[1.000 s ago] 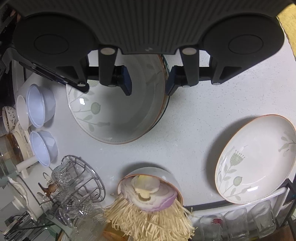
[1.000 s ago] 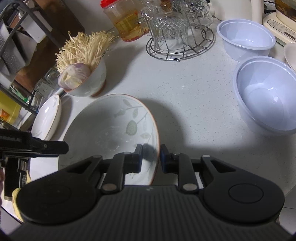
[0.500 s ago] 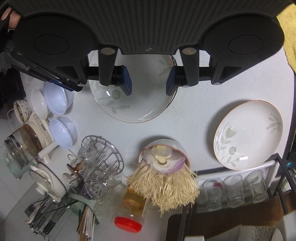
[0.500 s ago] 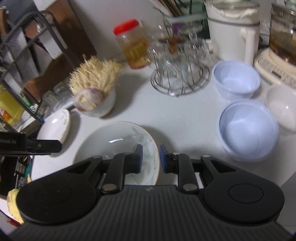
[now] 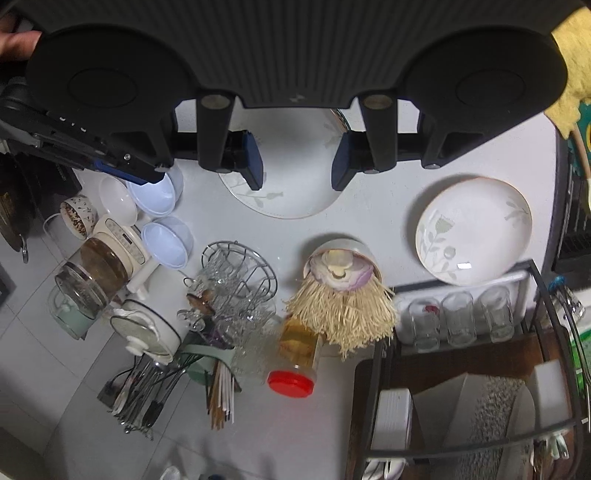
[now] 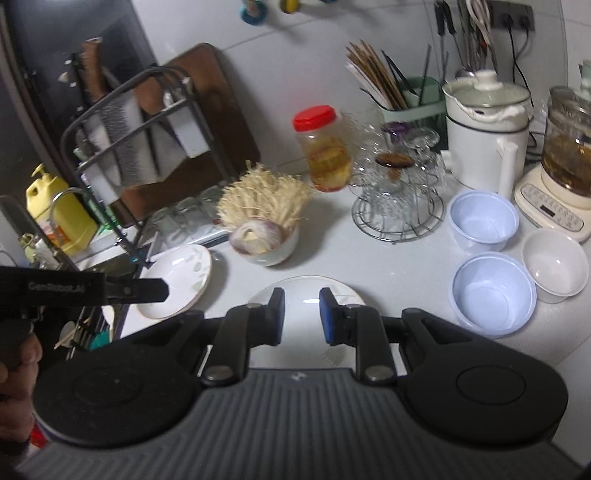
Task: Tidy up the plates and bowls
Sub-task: 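Lower the white plate onto the floral plate and open both grippers, then move both grippers to the rim of the other white leaf plate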
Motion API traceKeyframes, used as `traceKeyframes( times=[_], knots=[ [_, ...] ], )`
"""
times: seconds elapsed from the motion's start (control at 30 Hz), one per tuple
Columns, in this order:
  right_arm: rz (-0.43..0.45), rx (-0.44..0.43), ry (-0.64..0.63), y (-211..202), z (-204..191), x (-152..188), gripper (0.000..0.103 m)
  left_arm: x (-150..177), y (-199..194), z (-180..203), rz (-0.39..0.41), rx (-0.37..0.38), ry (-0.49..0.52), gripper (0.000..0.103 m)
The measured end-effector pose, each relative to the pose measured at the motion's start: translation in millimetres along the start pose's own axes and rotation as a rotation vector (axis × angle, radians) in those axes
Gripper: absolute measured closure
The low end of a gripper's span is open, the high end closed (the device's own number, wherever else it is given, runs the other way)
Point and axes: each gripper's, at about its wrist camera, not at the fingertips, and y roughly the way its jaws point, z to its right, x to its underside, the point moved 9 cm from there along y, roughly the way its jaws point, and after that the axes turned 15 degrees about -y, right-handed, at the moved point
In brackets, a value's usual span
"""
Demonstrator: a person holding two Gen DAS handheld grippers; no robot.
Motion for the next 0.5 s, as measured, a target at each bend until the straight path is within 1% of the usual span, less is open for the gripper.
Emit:
traceKeyframes(
  times=[0.03,0.1,0.2,0.5],
  knots=[
    [0.008,-0.004,-0.009,-3,-5,0,0.079,3,-3,-2,0.011,-0.008,0.007,0.057],
    [0.011,-0.006,-0.021,-6,-14,3,0.079,10,-8,-8,0.001,0.007,-0.01,0.057],
    [0.003,-0.014,-0.026,-8,-26,6,0.079,18,-16,-21,0.0,0.006,-0.026,0.057],
    [0.004,-0.023,-0.057,-14,-67,12,0.079,26,-44,-58,0.016,0.011,-0.049,0.057]
  ],
)
